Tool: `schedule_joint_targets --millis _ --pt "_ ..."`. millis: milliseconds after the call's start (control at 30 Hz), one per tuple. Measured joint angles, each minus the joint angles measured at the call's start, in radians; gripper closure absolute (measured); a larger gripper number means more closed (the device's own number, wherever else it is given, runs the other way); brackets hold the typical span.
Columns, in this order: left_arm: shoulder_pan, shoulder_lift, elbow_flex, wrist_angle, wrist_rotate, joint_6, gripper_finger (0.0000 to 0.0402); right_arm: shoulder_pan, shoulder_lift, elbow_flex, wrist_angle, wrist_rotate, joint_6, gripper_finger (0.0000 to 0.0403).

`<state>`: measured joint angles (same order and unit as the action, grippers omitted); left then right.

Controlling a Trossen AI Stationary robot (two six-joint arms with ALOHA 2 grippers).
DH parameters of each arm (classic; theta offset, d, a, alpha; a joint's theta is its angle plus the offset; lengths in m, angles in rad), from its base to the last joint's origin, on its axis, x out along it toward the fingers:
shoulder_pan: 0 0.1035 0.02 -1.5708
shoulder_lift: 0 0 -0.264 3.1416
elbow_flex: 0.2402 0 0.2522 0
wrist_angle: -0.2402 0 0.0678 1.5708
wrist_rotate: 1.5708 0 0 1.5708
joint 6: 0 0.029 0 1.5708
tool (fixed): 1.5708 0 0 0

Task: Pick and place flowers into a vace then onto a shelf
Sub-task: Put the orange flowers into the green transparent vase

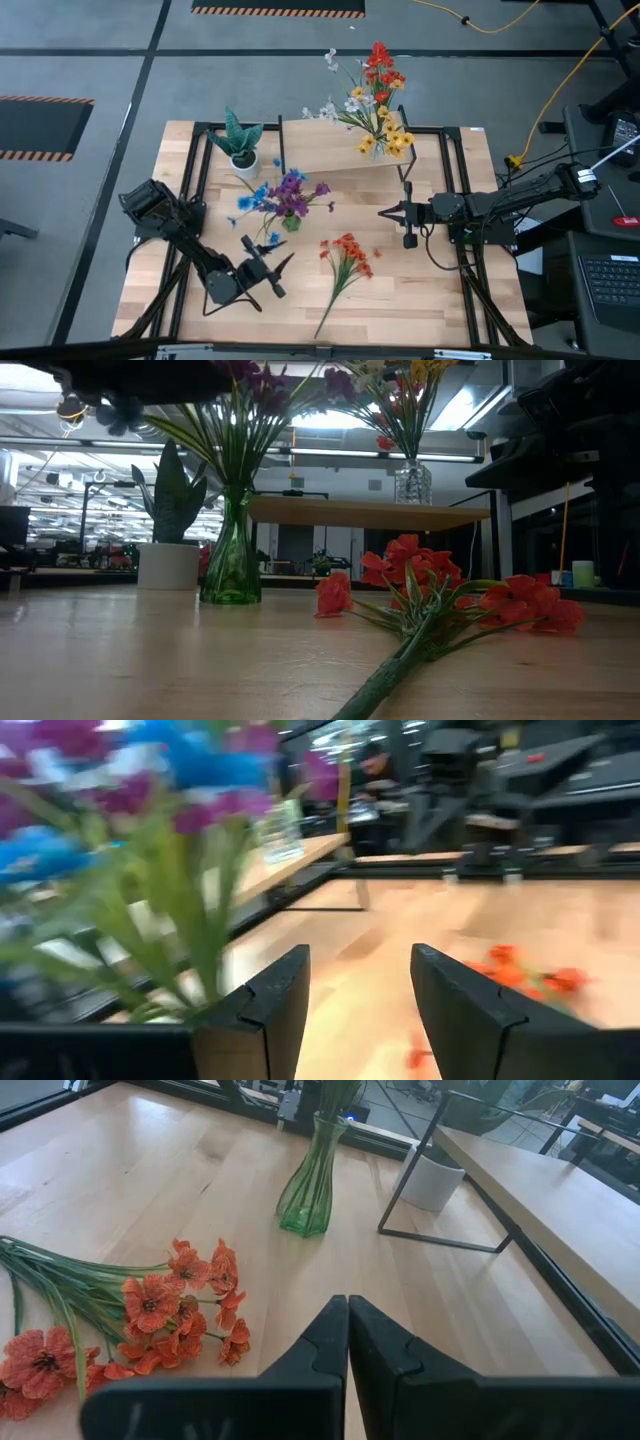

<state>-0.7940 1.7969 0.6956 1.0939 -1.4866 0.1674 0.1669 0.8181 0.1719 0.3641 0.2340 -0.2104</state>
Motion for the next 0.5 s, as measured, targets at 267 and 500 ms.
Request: schedule_joint_targets --millis 267,500 --pt "-0.003 0.0 0.0 0.001 0.129 0.0 0.0233 0.0 0.0 0.0 0.002 0.0 -0.002 0.0387" --pt "-0.019 0.0 0.0 0.052 0.264 0.003 0.0233 0.0 0.0 0.0 0.004 0.0 -0.003 0.0387"
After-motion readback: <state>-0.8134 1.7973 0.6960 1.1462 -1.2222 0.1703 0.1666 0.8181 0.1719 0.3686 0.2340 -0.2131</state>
